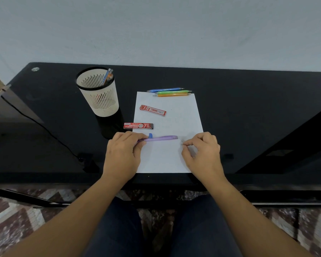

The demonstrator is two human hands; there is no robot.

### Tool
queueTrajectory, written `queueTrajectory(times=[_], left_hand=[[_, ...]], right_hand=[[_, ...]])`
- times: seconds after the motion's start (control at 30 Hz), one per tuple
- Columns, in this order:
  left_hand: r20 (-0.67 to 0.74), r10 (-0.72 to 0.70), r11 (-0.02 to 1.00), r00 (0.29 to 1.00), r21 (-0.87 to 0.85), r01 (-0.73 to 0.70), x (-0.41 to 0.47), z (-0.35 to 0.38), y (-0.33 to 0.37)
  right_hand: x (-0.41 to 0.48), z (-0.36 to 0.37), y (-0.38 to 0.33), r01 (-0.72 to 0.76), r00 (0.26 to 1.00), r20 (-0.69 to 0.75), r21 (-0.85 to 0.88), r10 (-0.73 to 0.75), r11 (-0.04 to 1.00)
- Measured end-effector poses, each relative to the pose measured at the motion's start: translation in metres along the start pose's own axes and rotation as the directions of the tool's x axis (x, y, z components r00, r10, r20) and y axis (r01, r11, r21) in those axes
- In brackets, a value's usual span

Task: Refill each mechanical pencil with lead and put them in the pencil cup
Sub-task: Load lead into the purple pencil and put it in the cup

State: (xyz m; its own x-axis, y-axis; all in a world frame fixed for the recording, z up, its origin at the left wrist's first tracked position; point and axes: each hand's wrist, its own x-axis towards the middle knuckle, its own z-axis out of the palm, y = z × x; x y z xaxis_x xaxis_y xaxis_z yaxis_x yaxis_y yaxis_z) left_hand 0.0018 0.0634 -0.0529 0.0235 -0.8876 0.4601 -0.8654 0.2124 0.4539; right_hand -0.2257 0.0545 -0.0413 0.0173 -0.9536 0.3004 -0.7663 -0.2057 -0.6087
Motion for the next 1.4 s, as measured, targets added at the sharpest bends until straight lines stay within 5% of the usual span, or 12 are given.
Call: queueTrajectory(times=[0.47,0.77,1.1,1.4], left_hand=[[0.016,-0.013,1.000,1.000,-0.002,0.013,0.001,-0.001,0.001],[-0.003,0.024,1.000,1.000,0.018,-0.024,0.000,-0.003,0.003],[0.005,0.039,0.999,0.999,0.009,-0.039,0.004,-0.011,0.001],[0.153,-0.110,0.986,0.982,0.137,0.089,-0.002,-0.020,0.001]], right_hand=[[0.002,0.002,0.001,0.058,0.996,-0.063,-0.012,-0.058,0.998],[0.006,-0.001,-0.015,0.336,0.927,-0.070,-0.278,-0.368,0.900],[0.012,0.005,-0.020,0.378,0.921,0.009,-0.274,-0.390,0.884],[0.005,0.016,-0.020,0.358,0.934,0.095,-0.274,-0.346,0.892]])
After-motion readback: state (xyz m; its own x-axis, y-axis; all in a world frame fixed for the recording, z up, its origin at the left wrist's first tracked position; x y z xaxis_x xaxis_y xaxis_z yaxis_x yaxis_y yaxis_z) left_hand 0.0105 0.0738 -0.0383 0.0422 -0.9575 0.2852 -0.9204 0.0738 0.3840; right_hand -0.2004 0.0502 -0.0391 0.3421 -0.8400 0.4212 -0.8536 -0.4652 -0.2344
